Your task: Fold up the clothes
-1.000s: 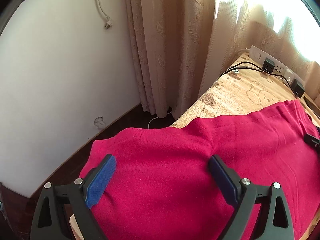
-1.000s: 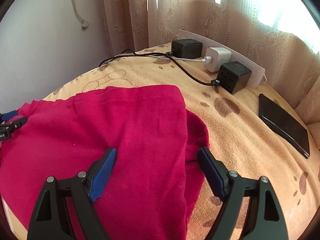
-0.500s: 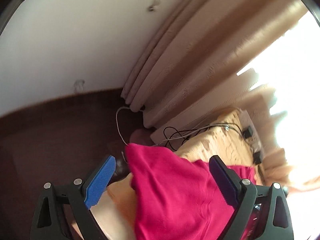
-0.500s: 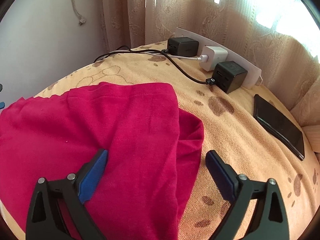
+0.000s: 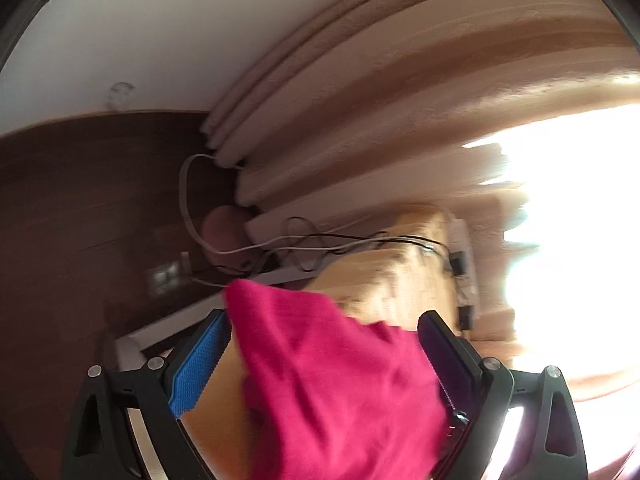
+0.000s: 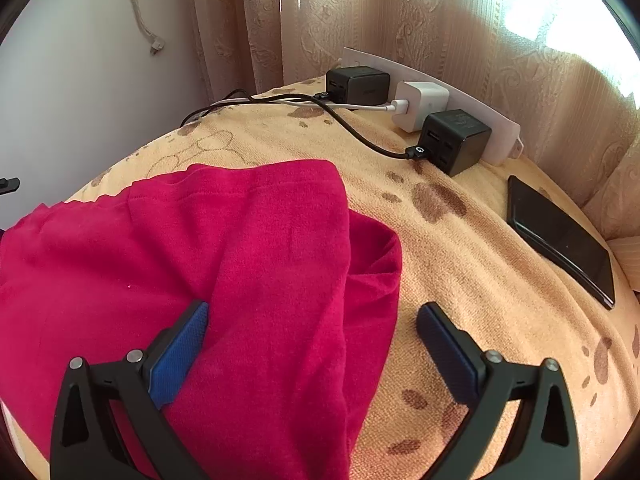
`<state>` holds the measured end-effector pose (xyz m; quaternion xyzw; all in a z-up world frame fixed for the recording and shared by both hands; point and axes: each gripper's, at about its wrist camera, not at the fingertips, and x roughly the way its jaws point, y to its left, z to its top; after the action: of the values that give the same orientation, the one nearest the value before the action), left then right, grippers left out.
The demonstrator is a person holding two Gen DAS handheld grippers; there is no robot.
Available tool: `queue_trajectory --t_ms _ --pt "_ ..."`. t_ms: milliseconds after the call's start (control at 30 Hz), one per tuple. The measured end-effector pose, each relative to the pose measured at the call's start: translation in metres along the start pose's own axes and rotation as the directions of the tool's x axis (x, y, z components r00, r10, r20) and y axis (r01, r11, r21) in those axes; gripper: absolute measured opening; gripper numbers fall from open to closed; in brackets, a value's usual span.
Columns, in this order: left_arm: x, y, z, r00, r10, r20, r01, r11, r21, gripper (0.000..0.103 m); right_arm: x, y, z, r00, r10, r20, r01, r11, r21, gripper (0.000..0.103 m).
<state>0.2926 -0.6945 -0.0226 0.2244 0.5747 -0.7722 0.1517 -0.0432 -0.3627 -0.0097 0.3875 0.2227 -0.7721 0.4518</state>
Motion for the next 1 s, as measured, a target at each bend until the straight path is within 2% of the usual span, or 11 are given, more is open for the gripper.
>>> queue_trajectory --t_ms 67,167,267,333,400,467,567,700,867,933,1000 --pt "-0.009 -0.016 -0.007 0.989 -0.143 0.044 0.14 0.987 0.08 0.086 0.0 0.0 0.0 1.0 0.001 0.0 -0.001 1.0 0.001 0.102" --pt "-0.022 -0.039 -0.014 0.978 -0.194 0.074 0.177 0.965 0.194 0.086 0.0 0.001 0.0 1.0 0.001 0.0 -0.001 1.0 0.002 0.102" --pt "-0.026 -0.049 -0.014 0.989 -0.135 0.062 0.117 0.965 0.235 0.086 -0.001 0.001 0.0 1.0 0.0 0.001 0.0 1.0 0.001 0.102" --pt "-0.029 -0.054 -0.018 0.996 -0.019 0.088 -0.005 0.965 0.263 0.086 -0.001 0.001 -0.001 1.0 -0.002 0.001 0.002 1.0 0.0 0.102" --pt "-0.034 -0.058 -0.025 0.99 0.059 0.128 -0.095 0.951 0.295 0.086 -0.001 0.002 -0.001 1.0 -0.003 0.002 0.003 1.0 0.0 0.102" --pt "-0.038 -0.063 -0.04 0.985 0.08 0.153 -0.128 0.932 0.339 0.086 -0.001 0.002 0.0 1.0 -0.003 0.002 0.003 1.0 0.0 0.102" --pt "-0.036 -0.083 -0.081 0.989 0.097 0.116 -0.142 0.859 0.492 0.086 0.0 0.002 -0.001 1.0 -0.002 0.002 0.002 1.0 0.001 0.102" --pt "-0.014 -0.082 -0.141 0.984 0.175 -0.013 -0.138 0.813 0.565 0.086 -0.002 0.001 -0.001 1.0 0.001 0.009 -0.001 1.0 0.004 0.102" --pt "-0.012 -0.078 -0.189 0.963 0.269 -0.007 -0.199 0.728 0.656 0.086 -0.022 0.0 -0.01 0.999 -0.004 0.055 0.003 1.0 0.02 0.102" --pt "-0.011 -0.079 -0.199 0.947 0.323 0.002 -0.229 0.667 0.709 0.086 -0.045 0.004 -0.019 0.995 0.031 0.097 -0.031 1.0 0.0 0.102" --pt "-0.009 -0.083 -0.206 0.93 0.367 0.012 -0.254 0.619 0.744 0.086 -0.075 0.013 -0.034 0.983 0.091 0.16 -0.079 0.994 -0.077 0.102"
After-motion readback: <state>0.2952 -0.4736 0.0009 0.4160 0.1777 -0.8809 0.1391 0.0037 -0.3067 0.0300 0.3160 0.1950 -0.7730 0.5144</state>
